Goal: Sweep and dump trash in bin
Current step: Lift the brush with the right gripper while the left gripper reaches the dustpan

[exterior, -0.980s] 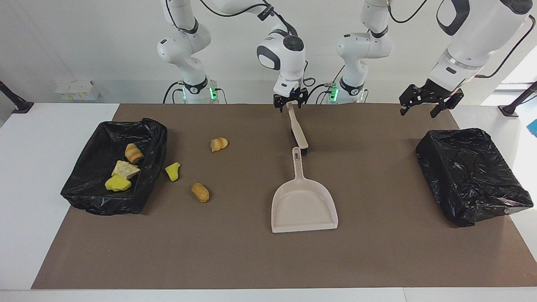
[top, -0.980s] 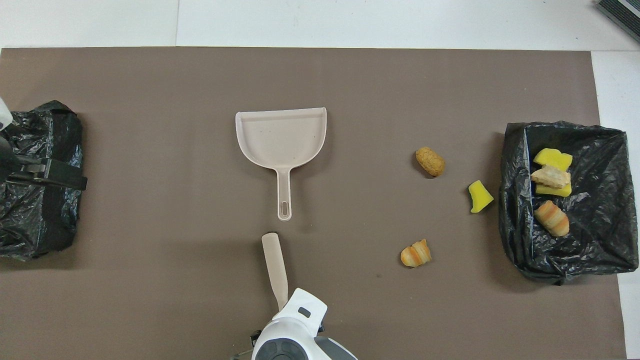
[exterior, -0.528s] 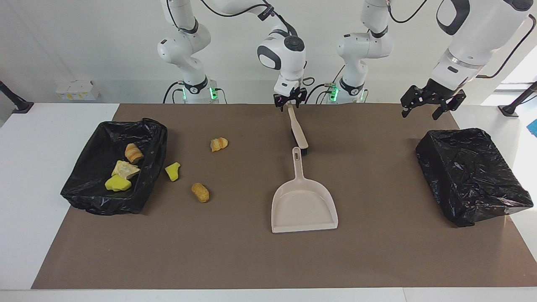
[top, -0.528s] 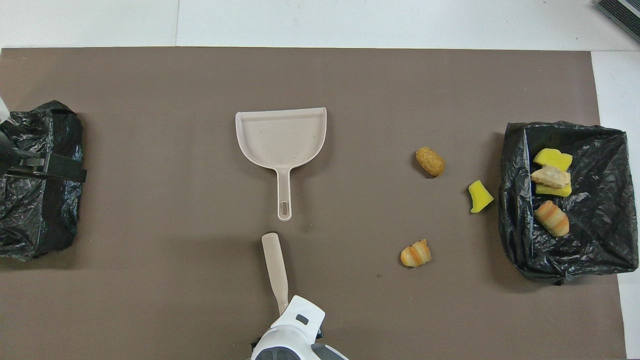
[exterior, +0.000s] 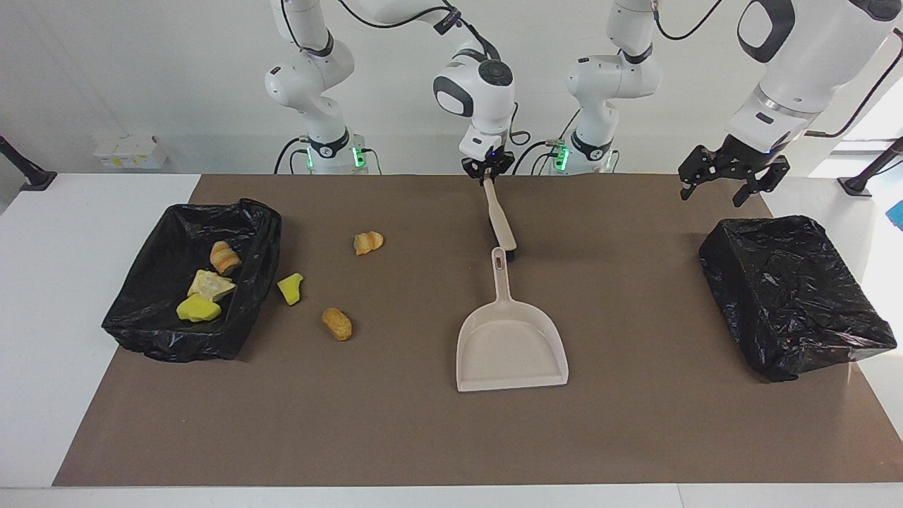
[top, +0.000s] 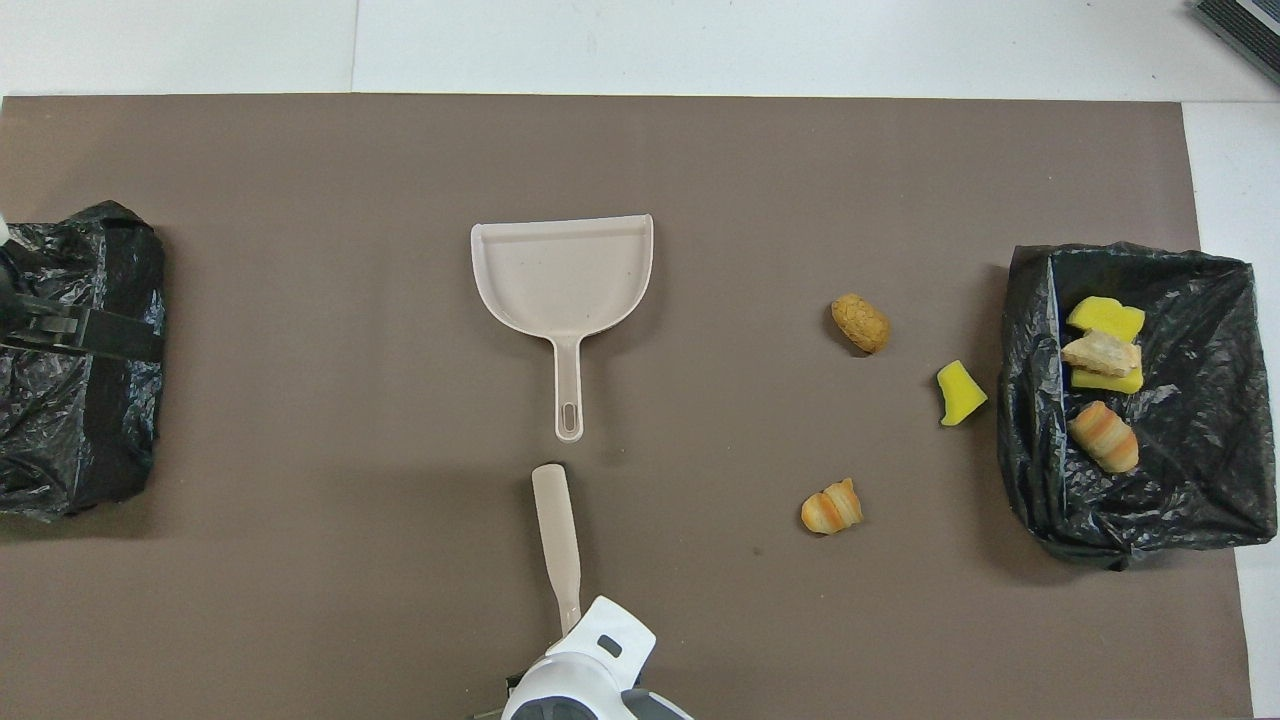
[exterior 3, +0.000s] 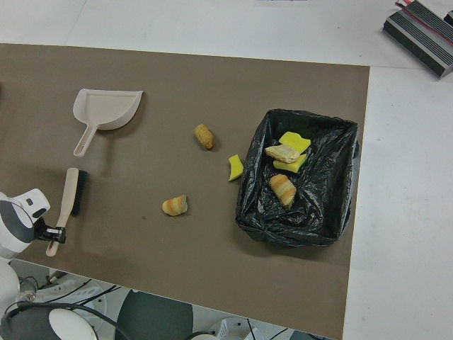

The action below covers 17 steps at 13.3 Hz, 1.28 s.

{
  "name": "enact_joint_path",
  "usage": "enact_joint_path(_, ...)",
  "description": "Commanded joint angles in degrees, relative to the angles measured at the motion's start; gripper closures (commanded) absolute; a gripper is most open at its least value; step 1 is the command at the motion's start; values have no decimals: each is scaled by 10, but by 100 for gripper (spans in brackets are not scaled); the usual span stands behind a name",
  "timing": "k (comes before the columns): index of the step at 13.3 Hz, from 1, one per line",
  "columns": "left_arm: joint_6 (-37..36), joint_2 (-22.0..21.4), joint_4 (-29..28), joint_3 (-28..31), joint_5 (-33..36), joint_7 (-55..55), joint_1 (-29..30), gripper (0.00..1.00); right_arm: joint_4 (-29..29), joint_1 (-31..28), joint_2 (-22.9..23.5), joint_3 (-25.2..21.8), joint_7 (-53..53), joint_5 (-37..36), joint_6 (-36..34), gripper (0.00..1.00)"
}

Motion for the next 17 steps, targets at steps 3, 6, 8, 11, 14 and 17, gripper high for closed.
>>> enact_joint_path(3,29,-3,-15,-2,6,8,-1,0,5,-14,-69,-6,71,14,-83,100)
enact_joint_path(6,54,24,-13,-9,1,7,-12,0,13,-56,-123,-7,82,10,-175,100)
enact_joint_path(8,74,39,-15,-8,-1,2,-46,0,13,-77,-137,-7,87,10,-205,100)
enact_joint_path(11,104,69,-16,-8,-1,-40,-92,0,4,-109,-151,-7,117,2,-248,100)
enact_joint_path(14,170,111,-20,-8,-1,-142,-154,0,-15,-151,-153,-7,165,-4,-251,100)
enact_joint_path(17,242,162,-27,-7,3,-234,-215,0,-54,-175,-173,-7,238,-4,-253,100)
